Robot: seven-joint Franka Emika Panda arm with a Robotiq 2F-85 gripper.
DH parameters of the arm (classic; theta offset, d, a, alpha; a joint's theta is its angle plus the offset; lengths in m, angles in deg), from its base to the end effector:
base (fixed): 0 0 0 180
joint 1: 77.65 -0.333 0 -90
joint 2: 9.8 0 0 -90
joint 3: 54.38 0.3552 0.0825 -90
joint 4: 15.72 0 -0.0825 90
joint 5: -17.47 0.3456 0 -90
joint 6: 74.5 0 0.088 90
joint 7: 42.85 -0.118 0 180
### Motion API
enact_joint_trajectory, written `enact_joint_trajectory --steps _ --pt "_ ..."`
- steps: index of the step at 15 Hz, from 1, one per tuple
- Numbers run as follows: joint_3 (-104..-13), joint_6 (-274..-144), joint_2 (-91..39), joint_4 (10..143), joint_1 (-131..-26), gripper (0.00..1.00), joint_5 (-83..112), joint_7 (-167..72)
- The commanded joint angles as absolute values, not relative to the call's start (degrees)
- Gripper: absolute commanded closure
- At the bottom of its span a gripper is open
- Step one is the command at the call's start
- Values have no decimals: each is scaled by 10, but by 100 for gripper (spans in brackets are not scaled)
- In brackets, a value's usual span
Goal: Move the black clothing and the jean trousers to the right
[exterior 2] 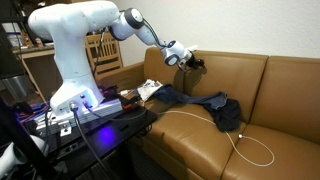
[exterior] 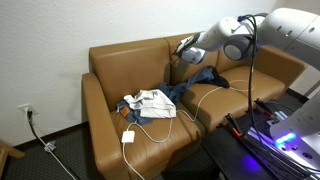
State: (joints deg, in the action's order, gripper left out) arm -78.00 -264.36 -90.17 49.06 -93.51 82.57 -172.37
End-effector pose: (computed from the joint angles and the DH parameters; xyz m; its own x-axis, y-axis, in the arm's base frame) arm 0.7559 -0.0577 0.0913 -0.6973 -0.1779 -0.6944 0.0986 0.9357 -0.3388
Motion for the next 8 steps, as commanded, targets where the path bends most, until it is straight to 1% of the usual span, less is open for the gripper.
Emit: enact_joint_trajectory --steps 1,5,8 --pt "-744 -2600 -888 458 -975 0 798 -1708" --pt "-739 -2552 -891 425 -1045 0 769 -1718" --pt "-767 -2523 -879 429 -1100 0 740 -1721"
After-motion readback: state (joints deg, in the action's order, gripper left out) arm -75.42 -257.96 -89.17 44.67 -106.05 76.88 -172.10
